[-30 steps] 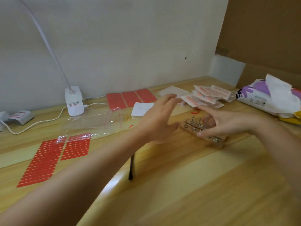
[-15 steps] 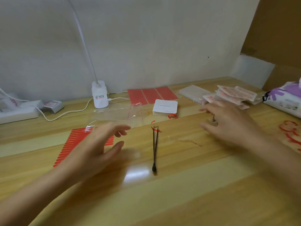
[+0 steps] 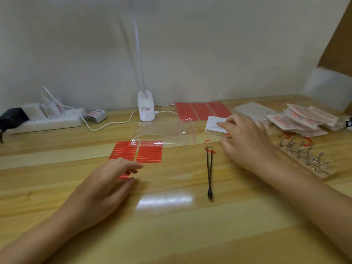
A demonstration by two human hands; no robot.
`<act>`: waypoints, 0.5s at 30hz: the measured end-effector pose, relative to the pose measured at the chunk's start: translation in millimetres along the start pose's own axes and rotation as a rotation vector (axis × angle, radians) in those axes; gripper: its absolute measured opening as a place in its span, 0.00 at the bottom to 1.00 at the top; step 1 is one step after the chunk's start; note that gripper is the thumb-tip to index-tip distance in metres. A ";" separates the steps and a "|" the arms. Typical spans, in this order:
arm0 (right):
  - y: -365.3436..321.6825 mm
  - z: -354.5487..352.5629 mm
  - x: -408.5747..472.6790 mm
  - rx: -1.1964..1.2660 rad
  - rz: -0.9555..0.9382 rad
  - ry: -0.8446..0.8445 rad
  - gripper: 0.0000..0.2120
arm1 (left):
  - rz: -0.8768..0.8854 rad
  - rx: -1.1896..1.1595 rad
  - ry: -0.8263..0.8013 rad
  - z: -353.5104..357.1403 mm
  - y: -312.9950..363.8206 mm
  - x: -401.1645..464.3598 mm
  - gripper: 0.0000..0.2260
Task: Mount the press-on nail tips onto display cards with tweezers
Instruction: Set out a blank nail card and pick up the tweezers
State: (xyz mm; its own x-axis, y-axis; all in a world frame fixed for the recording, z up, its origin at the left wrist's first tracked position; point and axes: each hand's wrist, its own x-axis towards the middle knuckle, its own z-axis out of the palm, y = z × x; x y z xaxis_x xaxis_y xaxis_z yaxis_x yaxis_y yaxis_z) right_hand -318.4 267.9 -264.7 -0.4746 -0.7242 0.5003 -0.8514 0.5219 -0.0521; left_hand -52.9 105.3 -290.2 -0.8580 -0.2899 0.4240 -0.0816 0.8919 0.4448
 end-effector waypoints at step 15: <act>-5.9 -16.4 36.6 0.347 0.169 0.010 0.07 | 0.002 0.093 -0.075 3.6 -3.4 -10.6 0.17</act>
State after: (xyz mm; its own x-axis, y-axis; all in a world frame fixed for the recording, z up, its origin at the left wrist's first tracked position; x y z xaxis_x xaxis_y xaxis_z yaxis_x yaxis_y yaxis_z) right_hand -327.0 245.7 -232.0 -0.6141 -0.6357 0.4677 -0.7870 0.4487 -0.4235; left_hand -45.3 106.6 -299.1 -0.8934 -0.2642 0.3633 -0.1232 0.9219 0.3674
